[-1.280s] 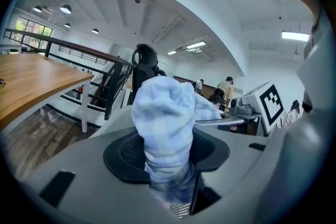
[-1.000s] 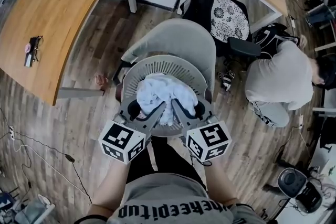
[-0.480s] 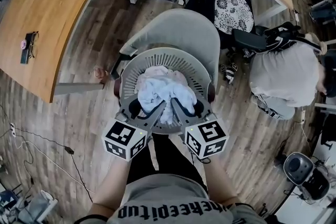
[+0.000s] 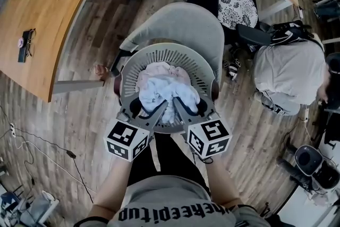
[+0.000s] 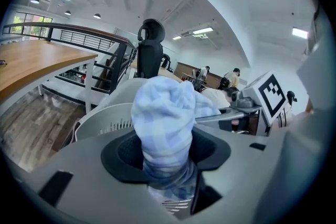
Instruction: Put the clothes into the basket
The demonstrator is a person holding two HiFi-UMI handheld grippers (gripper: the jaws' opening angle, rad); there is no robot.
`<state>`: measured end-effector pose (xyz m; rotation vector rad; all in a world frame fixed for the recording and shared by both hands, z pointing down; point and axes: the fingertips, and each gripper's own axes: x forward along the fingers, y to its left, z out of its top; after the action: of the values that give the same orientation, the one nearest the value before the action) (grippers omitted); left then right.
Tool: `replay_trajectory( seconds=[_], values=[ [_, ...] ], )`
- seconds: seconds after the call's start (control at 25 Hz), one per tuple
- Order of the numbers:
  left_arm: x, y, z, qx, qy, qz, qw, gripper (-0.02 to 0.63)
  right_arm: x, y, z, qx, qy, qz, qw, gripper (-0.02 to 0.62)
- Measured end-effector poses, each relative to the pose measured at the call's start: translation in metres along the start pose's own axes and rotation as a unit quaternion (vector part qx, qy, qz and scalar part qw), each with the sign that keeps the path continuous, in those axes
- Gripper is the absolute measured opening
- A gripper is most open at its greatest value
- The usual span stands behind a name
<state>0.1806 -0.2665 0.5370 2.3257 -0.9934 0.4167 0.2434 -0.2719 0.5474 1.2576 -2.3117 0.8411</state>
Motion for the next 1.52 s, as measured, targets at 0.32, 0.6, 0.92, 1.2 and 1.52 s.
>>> replay_trajectory(
  seconds=[0.32,0.6,0.92,1.2,1.52],
  values=[
    [-0.001,0.008,-0.004,0.001,0.013,0.029,0.9995,0.251,-0.002,-0.004,0.003,0.008,-0.009,-0.006,1.0,0.2],
    [-0.008,0.016,0.001,-0.017,-0.004,0.042,0.999,0.293,-0.005,-0.009,0.001,0.013,-0.01,-0.015,1.0,0.225],
    [-0.013,0.018,0.012,-0.016,-0.028,0.048,0.9984,0.293,-0.007,-0.004,-0.001,-0.001,-0.004,-0.018,1.0,0.239],
    [-0.016,0.015,0.015,-0.015,-0.034,0.046,0.9983,0.293,-0.015,-0.001,0.025,-0.004,-0.046,-0.02,0.999,0.225],
    [-0.024,0.002,0.025,0.018,-0.049,0.04,0.9979,0.212,-0.022,0.009,0.026,-0.005,-0.057,-0.011,0.998,0.108]
  ],
)
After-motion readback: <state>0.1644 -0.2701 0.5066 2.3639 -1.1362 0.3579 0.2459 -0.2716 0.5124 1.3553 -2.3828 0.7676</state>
